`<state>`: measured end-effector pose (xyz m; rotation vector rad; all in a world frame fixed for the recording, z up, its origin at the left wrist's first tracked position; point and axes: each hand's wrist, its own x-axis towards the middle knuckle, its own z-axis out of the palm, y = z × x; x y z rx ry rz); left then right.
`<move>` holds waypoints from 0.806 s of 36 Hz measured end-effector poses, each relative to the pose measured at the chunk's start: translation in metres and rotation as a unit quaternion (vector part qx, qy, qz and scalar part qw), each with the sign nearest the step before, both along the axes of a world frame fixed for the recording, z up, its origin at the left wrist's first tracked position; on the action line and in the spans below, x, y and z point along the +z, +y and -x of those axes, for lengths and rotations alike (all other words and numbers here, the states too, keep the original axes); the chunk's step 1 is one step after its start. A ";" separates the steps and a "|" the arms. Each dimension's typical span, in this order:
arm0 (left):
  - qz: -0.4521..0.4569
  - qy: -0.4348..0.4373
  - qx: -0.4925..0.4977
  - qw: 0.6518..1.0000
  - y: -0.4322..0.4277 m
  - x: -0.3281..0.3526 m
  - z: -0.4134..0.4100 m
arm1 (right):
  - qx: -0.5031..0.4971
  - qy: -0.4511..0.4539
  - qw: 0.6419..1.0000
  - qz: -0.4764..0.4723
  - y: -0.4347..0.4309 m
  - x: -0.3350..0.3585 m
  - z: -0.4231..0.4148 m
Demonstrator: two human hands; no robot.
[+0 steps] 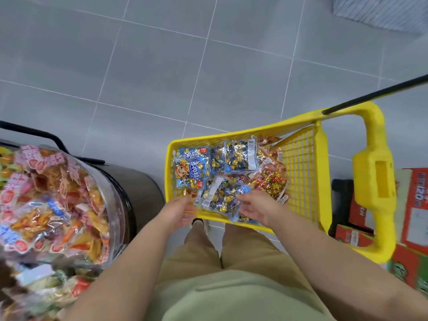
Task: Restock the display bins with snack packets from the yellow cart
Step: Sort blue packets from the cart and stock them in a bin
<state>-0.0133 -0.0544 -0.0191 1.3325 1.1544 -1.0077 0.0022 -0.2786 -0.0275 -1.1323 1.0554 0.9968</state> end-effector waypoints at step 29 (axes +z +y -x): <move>0.058 -0.123 0.021 0.991 0.000 0.020 -0.031 | 0.140 -0.110 0.981 -0.077 0.024 0.014 -0.051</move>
